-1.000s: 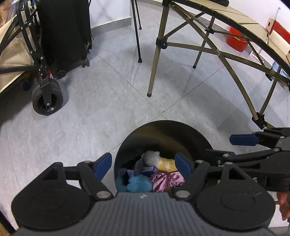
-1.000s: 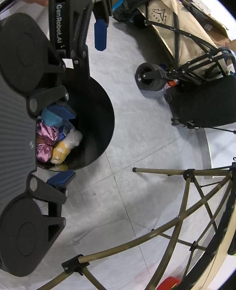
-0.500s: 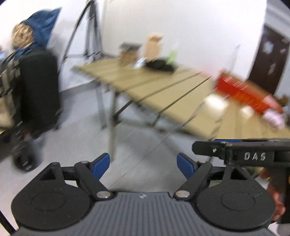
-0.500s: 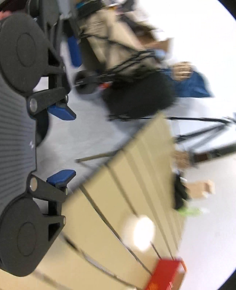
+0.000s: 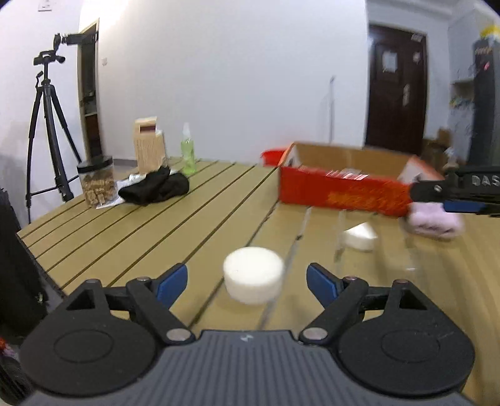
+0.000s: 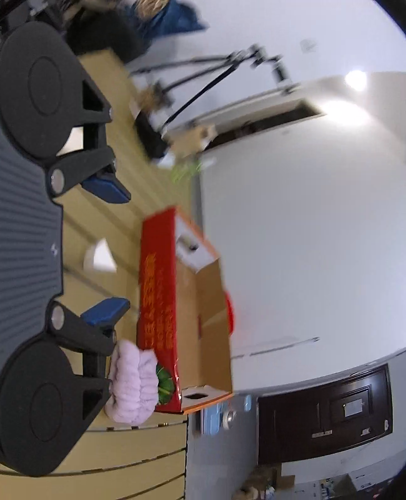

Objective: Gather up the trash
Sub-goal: 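Grasp the round white foam puck with the left gripper while the right gripper grasps the white foam wedge, then carry both foam pieces over the black bin and open both grippers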

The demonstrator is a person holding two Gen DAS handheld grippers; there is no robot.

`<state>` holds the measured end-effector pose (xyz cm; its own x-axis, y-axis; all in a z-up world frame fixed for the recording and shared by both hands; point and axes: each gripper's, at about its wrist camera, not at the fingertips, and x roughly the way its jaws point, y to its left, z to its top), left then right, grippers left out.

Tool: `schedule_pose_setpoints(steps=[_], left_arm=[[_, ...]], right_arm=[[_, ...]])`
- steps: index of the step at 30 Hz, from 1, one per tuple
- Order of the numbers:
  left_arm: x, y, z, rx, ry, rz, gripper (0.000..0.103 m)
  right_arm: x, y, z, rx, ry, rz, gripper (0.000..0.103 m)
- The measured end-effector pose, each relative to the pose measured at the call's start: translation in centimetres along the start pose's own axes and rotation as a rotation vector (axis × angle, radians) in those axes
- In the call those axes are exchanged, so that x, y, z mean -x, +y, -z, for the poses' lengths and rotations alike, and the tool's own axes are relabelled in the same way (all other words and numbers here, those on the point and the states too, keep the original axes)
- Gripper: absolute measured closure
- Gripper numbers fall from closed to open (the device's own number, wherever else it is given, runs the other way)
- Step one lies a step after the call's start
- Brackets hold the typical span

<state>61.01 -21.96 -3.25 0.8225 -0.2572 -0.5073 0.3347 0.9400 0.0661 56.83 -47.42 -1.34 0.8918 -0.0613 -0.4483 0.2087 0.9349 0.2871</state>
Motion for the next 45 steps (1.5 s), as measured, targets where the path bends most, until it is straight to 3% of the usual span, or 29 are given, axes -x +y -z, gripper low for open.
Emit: schedule_pose_setpoints(steps=[4,7,9,10,12,17,24,33,40,45], left_arm=[[-4.9,0.4,-0.8,0.042,0.087,-0.016,0.016],[-7.4,0.5,-0.8,0.067,0.165,-0.015,0.014],[-8.4,0.9,-0.5,0.094,0.191,-0.015,0.031],[-8.4,0.8,-0.5,0.077,0.167,-0.031,0.047],[-8.4,0.9,-0.5,0.068,0.164,-0.020,0.047],[-8.4,1.2,-0.7,0.078,0.175,-0.006,0.049],[-6.2,1.2,-1.8,0.082,0.151,0.018,0.049],[1.6,2.2,-4.4,0.075,0.036,-0.001,0.049],[9.8,6.0,-4.8,0.091,-0.050,-0.060,0.048],[13.8,11.4,-2.1,0.142,-0.025,-0.161,0.048]], right_arm=[[-7.3,-0.5,-0.3,0.002,0.147,-0.007,0.037],[-11.8,-0.1,-0.3,0.040,0.219,0.042,0.038],[-13.8,0.6,0.4,0.071,0.270,0.050,0.048],[-14.4,0.8,0.7,0.080,0.292,0.050,0.054],[-14.7,1.1,1.3,0.105,0.278,0.073,0.069],[-14.9,1.1,1.2,0.085,0.266,0.076,0.076],[-13.0,0.9,0.5,0.088,0.226,0.071,0.078],[-5.9,3.6,-2.0,0.111,0.137,0.003,0.078],[-0.7,10.4,-2.8,0.184,0.094,-0.142,0.077],[1.1,17.6,0.1,0.244,0.146,-0.314,0.077]])
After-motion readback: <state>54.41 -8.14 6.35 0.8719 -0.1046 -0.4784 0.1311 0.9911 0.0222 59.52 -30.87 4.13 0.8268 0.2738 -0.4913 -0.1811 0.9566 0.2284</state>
